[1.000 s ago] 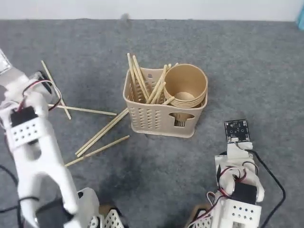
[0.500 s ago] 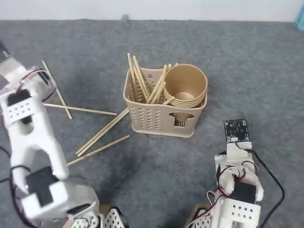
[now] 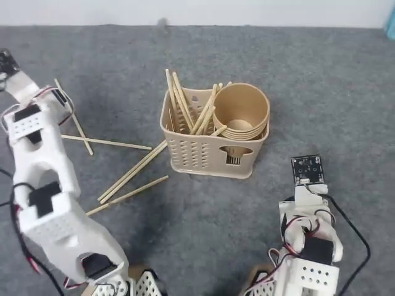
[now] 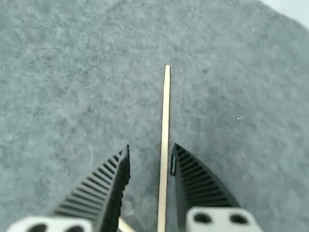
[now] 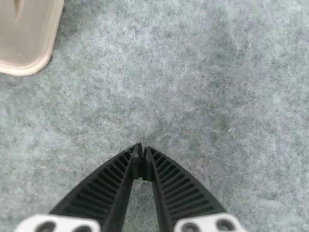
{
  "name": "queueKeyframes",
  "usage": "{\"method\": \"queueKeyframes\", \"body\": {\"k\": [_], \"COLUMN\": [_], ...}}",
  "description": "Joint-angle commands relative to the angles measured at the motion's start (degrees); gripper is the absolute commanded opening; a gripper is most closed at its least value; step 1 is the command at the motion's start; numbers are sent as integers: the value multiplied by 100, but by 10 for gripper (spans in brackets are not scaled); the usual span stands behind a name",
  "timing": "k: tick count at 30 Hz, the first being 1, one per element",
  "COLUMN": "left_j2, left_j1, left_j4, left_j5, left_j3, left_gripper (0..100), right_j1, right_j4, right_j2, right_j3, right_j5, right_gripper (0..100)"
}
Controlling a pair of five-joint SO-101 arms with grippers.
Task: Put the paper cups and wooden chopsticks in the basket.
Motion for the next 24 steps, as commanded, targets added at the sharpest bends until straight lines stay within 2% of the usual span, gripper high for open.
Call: {"method": "queueKeyframes", "body": {"k": [1, 9, 18, 24], "left_j2": [273, 1521, 3604, 4853], "left_j1": [44, 53, 211, 396], "left_j4": [53, 53, 70, 1108], "left_j5": [70, 70, 308, 316], "left_j3": [-760, -1991, -4127, -5991], "left_gripper": [137, 137, 137, 137], "right_j1": [-4, -4, -13, -13], "right_j4": [66, 75, 75, 75], "right_j2": [-66, -66, -66, -66], "right_j3": [-62, -62, -62, -62], "right_j5": [44, 62, 62, 62], "right_gripper": [6, 6, 6, 6]}}
